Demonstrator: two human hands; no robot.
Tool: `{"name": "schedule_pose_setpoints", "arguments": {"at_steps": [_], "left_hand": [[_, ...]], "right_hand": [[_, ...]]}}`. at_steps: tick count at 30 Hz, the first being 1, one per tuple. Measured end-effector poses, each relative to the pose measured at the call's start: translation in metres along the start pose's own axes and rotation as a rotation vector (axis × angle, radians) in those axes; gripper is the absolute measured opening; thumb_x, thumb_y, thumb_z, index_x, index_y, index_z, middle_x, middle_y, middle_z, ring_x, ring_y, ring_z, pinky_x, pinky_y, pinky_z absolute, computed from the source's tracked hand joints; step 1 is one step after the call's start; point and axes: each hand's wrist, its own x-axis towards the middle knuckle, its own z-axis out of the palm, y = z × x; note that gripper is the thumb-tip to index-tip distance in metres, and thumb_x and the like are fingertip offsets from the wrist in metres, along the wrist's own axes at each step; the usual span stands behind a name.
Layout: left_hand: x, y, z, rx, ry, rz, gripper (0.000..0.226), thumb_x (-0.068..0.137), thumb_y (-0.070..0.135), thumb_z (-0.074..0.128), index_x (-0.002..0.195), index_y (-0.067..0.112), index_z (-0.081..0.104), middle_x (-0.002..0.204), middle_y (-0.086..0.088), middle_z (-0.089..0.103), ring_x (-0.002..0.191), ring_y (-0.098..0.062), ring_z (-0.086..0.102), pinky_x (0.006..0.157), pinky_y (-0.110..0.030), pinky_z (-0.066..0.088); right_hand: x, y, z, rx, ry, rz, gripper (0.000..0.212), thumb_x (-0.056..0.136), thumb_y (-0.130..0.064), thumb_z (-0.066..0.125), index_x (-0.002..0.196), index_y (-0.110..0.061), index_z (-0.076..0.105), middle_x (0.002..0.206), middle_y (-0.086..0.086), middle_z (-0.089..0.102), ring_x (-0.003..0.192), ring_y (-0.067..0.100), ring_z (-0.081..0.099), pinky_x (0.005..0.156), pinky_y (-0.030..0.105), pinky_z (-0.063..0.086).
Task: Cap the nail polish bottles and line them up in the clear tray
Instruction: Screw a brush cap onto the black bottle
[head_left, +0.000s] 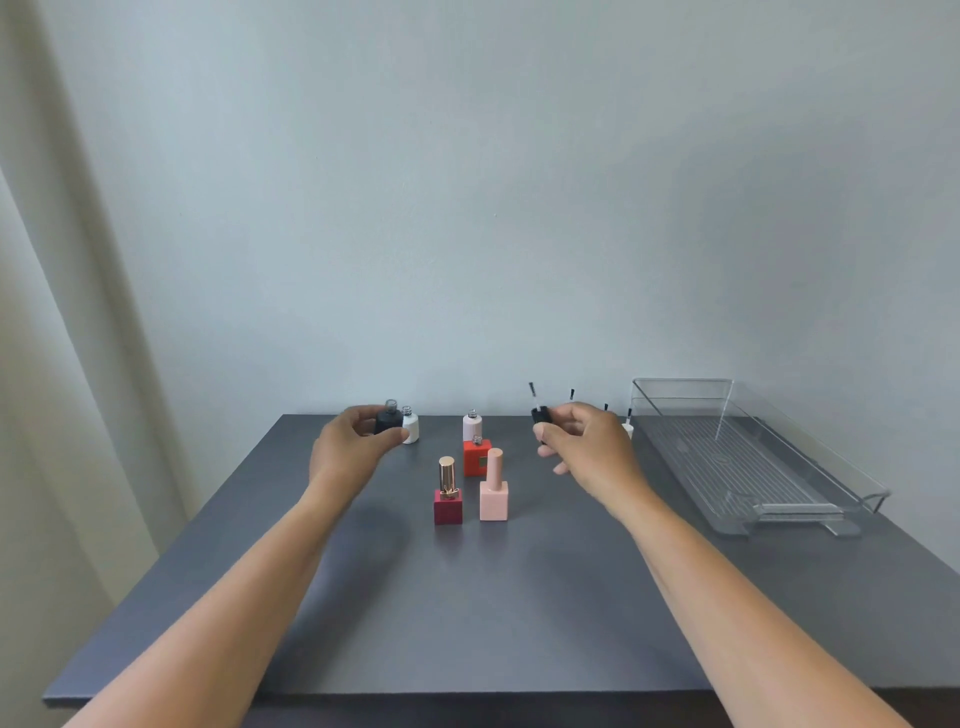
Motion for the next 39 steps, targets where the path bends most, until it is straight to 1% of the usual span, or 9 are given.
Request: {"name": "schedule_pose_setpoints", "arguments": {"at_steps": [2,6,10,14,17,20,27,34,39], "left_hand": [[-0.010,0.017,0.000,-0.079,-0.025,0.055,0.031,0.073,0.031,0.081,0.103,0.035,0.071,0.100,0.010,0.074,0.099,-0.009,0.068,0.089,-0.035,0.052],[-0.029,0.048,0.003,-0.122,-0.131,0.172,0.032,0.077,0.018,0.081,0.100,0.039,0.072,0.086,0.024,0.074,0.077,0.004,0.067,0.070,-0.026,0.053],[-0.039,0.066,0.005,-0.060,-0.160,0.232,0.037,0.075,0.015,0.083,0.104,0.036,0.073,0.099,0.012,0.073,0.085,-0.011,0.070,0.075,-0.038,0.061],[-0.042,0.070,0.005,-0.011,-0.144,0.237,0.039,0.075,0.016,0.083,0.108,0.033,0.072,0.112,0.002,0.068,0.091,-0.017,0.068,0.078,-0.045,0.061],[-0.044,0.069,0.004,-0.005,-0.145,0.236,0.038,0.075,0.016,0.083,0.108,0.032,0.073,0.110,0.002,0.068,0.089,-0.015,0.068,0.078,-0.045,0.061],[-0.045,0.070,0.005,0.000,-0.140,0.246,0.036,0.075,0.016,0.083,0.103,0.036,0.072,0.109,0.003,0.068,0.087,-0.013,0.068,0.078,-0.042,0.061],[-0.047,0.072,0.006,0.026,-0.152,0.278,0.039,0.074,0.016,0.084,0.102,0.039,0.071,0.109,0.006,0.065,0.088,-0.009,0.067,0.083,-0.035,0.059],[-0.048,0.072,0.009,0.063,-0.191,0.275,0.043,0.072,0.020,0.086,0.106,0.040,0.067,0.102,0.012,0.069,0.072,0.006,0.065,0.074,-0.027,0.055],[-0.048,0.074,0.010,0.052,-0.200,0.256,0.033,0.073,0.025,0.086,0.099,0.033,0.068,0.094,0.012,0.073,0.067,-0.001,0.066,0.060,-0.022,0.055]], "right_hand": [[0.003,-0.009,0.001,0.041,-0.006,-0.033,0.015,0.092,-0.017,0.060,0.102,-0.020,0.071,0.078,-0.005,0.071,0.065,0.005,0.067,0.055,0.020,0.054],[0.007,-0.034,0.003,0.112,-0.019,-0.090,0.017,0.095,-0.016,0.058,0.103,-0.024,0.070,0.074,-0.001,0.068,0.055,0.002,0.061,0.053,0.015,0.049],[0.005,-0.053,0.002,0.172,-0.014,-0.136,0.008,0.091,-0.012,0.064,0.096,-0.013,0.069,0.075,0.003,0.067,0.047,0.000,0.060,0.039,0.010,0.038],[0.001,-0.060,0.000,0.168,-0.018,-0.165,0.009,0.091,-0.012,0.064,0.096,-0.010,0.071,0.070,0.002,0.067,0.046,-0.001,0.059,0.036,0.008,0.035],[-0.001,-0.060,0.000,0.151,-0.040,-0.180,0.007,0.090,-0.011,0.065,0.092,-0.015,0.071,0.071,0.001,0.068,0.051,0.002,0.062,0.042,0.013,0.044],[0.000,-0.058,0.002,0.109,-0.065,-0.195,0.012,0.089,-0.012,0.067,0.087,-0.023,0.071,0.074,-0.004,0.069,0.060,0.008,0.065,0.057,0.028,0.056],[-0.001,-0.058,0.007,0.055,-0.069,-0.235,0.015,0.088,-0.015,0.068,0.084,-0.029,0.070,0.077,-0.006,0.070,0.062,0.007,0.066,0.056,0.027,0.054],[-0.001,-0.064,0.008,0.021,-0.070,-0.284,0.016,0.087,-0.020,0.071,0.089,-0.037,0.070,0.081,0.006,0.068,0.061,0.010,0.059,0.066,0.035,0.056],[0.000,-0.066,0.005,-0.004,-0.109,-0.259,0.026,0.085,-0.008,0.070,0.092,-0.033,0.069,0.085,-0.003,0.071,0.073,0.011,0.067,0.076,0.034,0.057]]}}
